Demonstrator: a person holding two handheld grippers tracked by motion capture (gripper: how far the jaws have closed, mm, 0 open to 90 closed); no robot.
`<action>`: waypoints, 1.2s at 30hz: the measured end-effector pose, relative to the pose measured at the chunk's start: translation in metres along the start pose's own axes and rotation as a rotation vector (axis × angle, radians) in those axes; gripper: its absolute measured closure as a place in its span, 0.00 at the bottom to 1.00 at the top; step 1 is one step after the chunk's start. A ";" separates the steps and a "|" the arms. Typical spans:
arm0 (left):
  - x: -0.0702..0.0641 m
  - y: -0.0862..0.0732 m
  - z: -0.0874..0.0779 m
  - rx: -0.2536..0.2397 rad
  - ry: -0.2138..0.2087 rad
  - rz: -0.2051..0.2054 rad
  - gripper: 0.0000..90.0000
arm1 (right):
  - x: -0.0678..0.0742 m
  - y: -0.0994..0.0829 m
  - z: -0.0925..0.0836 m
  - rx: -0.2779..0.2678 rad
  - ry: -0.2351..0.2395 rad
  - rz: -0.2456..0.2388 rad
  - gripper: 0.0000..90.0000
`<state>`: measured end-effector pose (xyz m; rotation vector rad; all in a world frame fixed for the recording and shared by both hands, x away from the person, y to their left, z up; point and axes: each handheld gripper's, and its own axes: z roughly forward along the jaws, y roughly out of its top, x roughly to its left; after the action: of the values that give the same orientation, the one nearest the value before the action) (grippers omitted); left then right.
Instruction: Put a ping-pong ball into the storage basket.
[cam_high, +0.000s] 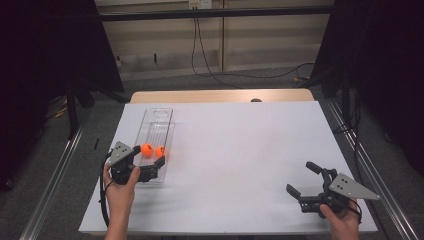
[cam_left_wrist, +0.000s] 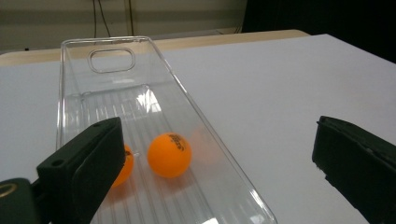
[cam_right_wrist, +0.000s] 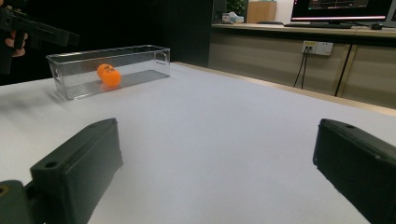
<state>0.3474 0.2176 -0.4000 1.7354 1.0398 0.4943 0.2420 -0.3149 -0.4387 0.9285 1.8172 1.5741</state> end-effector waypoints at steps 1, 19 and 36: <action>0.000 0.000 0.000 -0.008 -0.005 -0.002 0.03 | 0.000 0.000 0.000 0.000 0.001 0.000 0.01; 0.004 -0.012 -0.008 -0.006 -0.008 0.004 0.03 | 0.000 0.000 0.000 -0.002 0.003 -0.001 0.01; 0.011 -0.021 -0.018 -0.027 -0.004 0.016 0.03 | 0.001 0.000 0.001 -0.001 0.004 -0.003 0.01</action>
<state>0.3316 0.2387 -0.4135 1.7211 1.0125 0.5125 0.2422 -0.3140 -0.4385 0.9230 1.8195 1.5755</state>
